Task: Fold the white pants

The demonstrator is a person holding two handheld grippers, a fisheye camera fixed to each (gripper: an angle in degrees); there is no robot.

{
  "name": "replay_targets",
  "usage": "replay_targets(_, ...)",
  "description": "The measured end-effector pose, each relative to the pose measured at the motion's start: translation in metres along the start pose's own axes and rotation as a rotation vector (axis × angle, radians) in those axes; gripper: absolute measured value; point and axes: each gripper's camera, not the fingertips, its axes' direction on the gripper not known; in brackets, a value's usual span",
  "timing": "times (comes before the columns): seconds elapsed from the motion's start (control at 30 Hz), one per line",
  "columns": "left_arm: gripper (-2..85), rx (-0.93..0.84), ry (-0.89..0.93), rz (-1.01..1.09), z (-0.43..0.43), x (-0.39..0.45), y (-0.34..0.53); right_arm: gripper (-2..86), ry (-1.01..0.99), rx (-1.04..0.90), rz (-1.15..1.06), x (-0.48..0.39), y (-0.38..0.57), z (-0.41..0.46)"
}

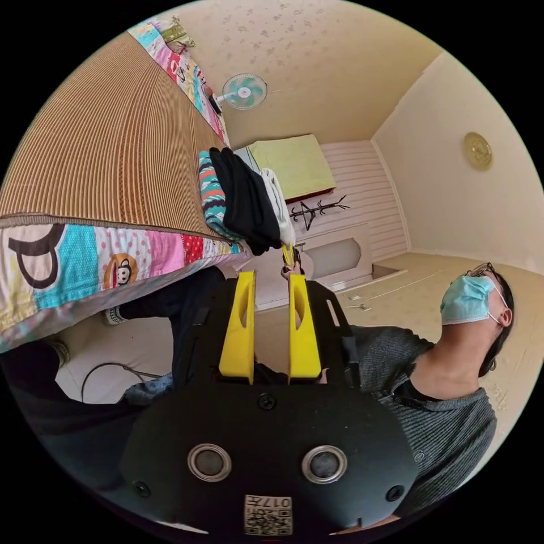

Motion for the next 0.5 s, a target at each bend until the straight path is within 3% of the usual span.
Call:
replay_targets(0.13,9.2,0.142,-0.328,0.013,-0.062,-0.019,-0.007,1.2,0.026,0.017,-0.148,-0.025,0.089,-0.005)
replay_targets(0.33,10.2,0.56,-1.103,-0.082,-0.22,-0.035,-0.004,0.4,0.021,-0.489,-0.196,-0.029,0.201,0.087)
replay_targets(0.5,14.1,0.507,-1.372,-0.297,-0.316,-0.098,-0.058,0.4,-0.031,-0.685,-0.227,-0.046,0.257,0.14)
